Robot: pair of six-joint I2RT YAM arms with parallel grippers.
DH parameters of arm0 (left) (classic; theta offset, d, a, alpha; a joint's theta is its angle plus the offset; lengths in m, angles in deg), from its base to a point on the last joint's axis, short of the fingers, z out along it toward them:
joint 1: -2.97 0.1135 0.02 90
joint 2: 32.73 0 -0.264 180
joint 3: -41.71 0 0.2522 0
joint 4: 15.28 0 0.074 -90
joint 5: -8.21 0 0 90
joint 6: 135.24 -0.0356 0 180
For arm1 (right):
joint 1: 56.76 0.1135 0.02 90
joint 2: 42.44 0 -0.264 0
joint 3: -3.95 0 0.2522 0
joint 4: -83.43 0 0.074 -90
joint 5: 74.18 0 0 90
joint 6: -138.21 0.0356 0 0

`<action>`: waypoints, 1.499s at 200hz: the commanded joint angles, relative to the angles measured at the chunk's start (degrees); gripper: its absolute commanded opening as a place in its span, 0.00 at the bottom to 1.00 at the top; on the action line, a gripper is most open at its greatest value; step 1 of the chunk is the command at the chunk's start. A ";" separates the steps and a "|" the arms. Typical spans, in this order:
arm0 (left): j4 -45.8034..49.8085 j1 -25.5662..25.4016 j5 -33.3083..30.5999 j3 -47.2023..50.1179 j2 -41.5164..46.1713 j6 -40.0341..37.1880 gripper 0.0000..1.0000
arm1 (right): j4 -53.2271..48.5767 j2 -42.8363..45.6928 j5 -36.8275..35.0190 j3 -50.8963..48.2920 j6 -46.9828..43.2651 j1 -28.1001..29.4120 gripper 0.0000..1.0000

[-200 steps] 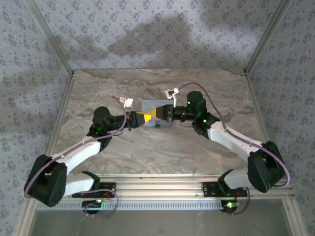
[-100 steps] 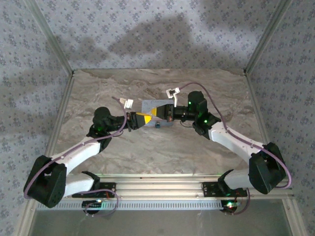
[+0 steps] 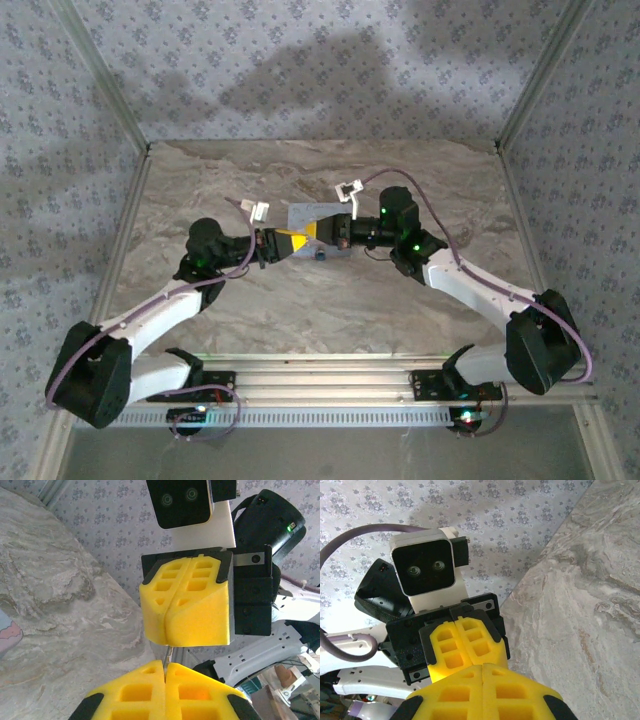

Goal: Unlock the padlock with the key

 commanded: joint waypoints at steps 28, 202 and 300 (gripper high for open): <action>1.96 -0.14 -0.61 0.17 2.25 -2.11 0.23 | 0.28 0.85 -1.03 -0.62 -0.40 0.09 0.00; 9.76 1.76 -3.47 2.27 5.83 -8.17 0.00 | -6.31 2.08 -4.95 -0.25 -1.89 -0.29 0.39; 40.96 2.05 -20.86 2.57 13.35 -22.77 0.00 | -37.41 -2.26 -43.97 5.32 -7.19 8.04 0.52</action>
